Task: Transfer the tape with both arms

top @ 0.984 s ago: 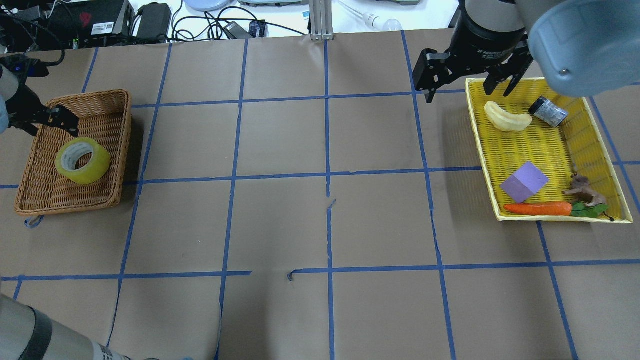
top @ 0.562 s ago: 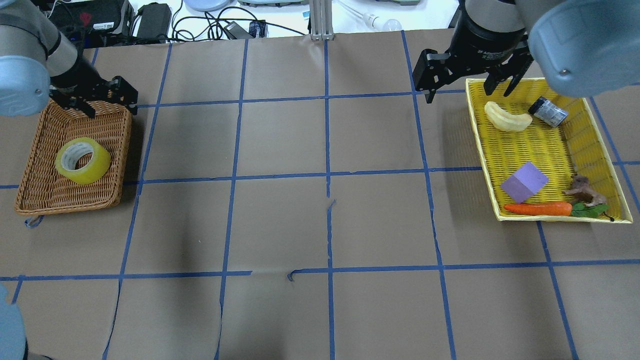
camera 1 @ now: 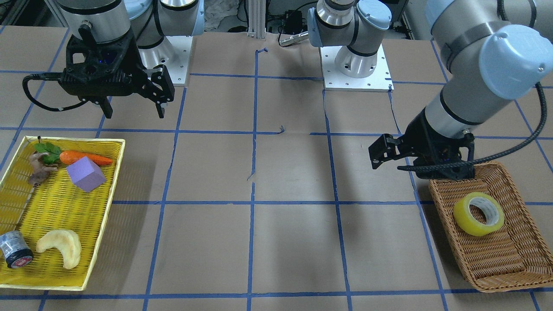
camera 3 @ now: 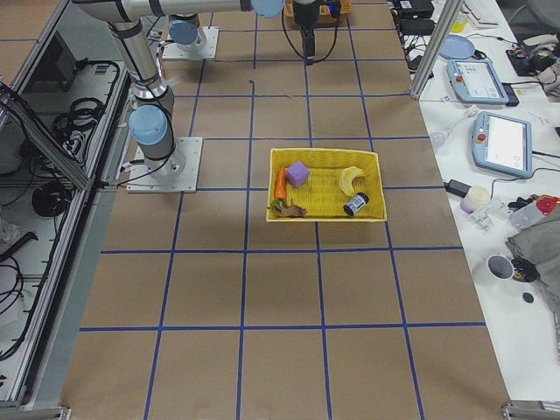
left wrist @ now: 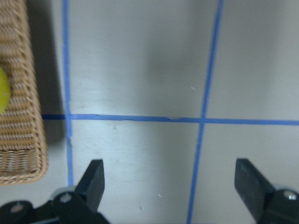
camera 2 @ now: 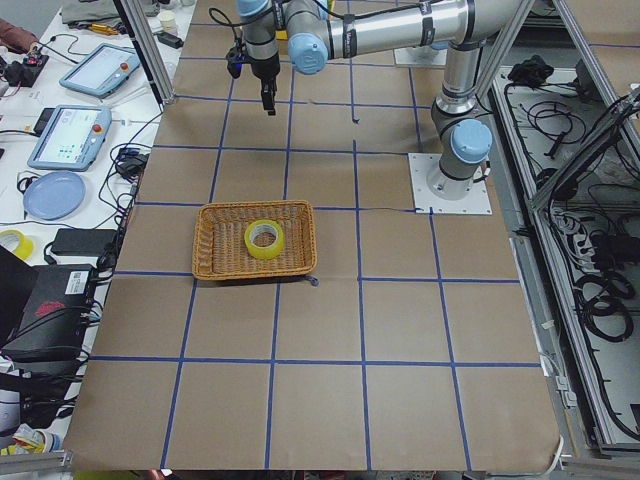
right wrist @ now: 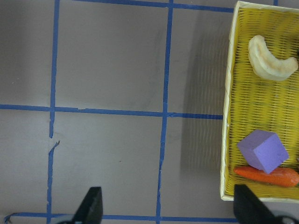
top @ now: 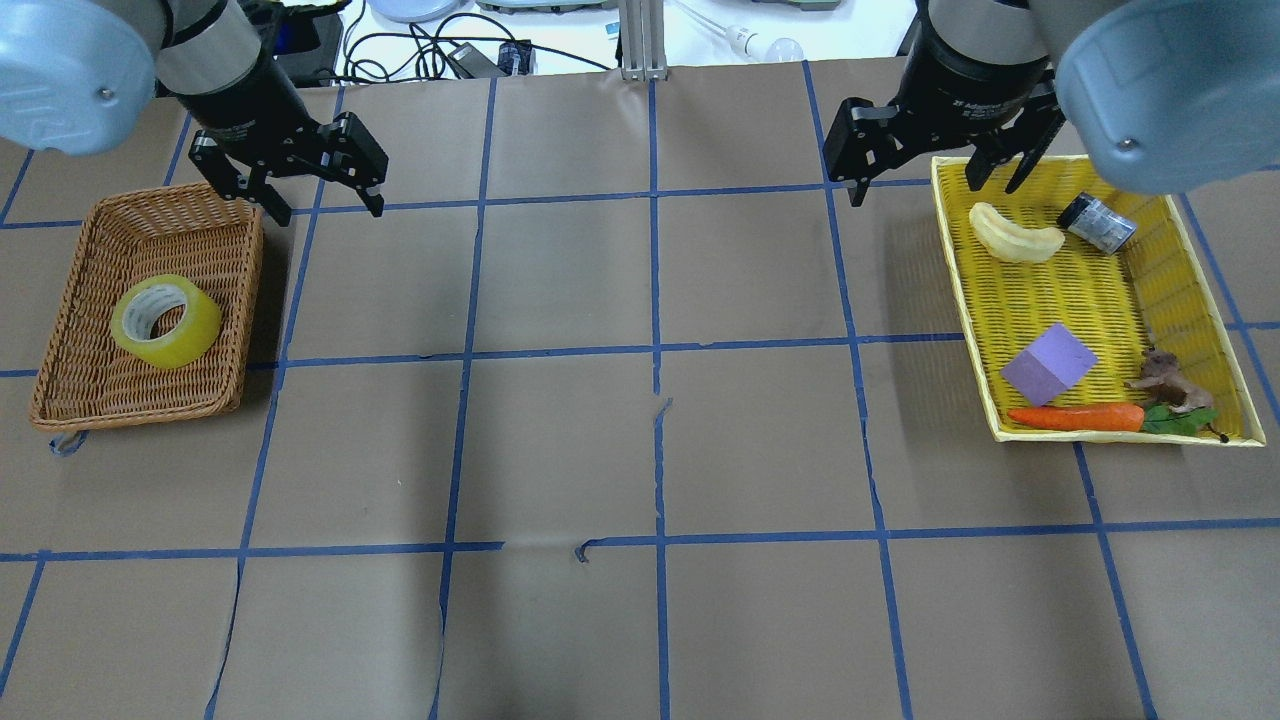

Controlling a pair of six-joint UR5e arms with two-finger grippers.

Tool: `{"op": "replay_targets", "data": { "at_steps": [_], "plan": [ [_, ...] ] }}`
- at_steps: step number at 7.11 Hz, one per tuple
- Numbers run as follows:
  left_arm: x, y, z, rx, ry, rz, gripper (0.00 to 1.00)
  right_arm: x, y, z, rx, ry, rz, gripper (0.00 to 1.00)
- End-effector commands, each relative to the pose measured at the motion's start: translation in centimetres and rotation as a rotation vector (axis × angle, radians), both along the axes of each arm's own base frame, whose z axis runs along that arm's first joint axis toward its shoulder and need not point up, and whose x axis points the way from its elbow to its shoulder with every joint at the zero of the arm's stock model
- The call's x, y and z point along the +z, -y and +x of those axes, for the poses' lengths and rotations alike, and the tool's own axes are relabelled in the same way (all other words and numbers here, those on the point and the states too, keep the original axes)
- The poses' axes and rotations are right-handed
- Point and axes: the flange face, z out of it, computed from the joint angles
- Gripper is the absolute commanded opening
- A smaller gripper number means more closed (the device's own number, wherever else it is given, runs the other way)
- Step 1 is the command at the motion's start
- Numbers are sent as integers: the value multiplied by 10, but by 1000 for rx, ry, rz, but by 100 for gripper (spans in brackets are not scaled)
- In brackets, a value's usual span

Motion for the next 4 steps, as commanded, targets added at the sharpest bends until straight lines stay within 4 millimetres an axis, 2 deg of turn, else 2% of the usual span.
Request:
{"op": "replay_targets", "data": {
  "at_steps": [1, 4],
  "plan": [
    [10, -11, -40, -11, 2, 1, 100, 0, 0, 4, 2, 44, 3, 100],
    [15, -24, -44, -16, 8, -6, 100, 2, -2, 4, -1, 39, 11, 100]
  ]
}}
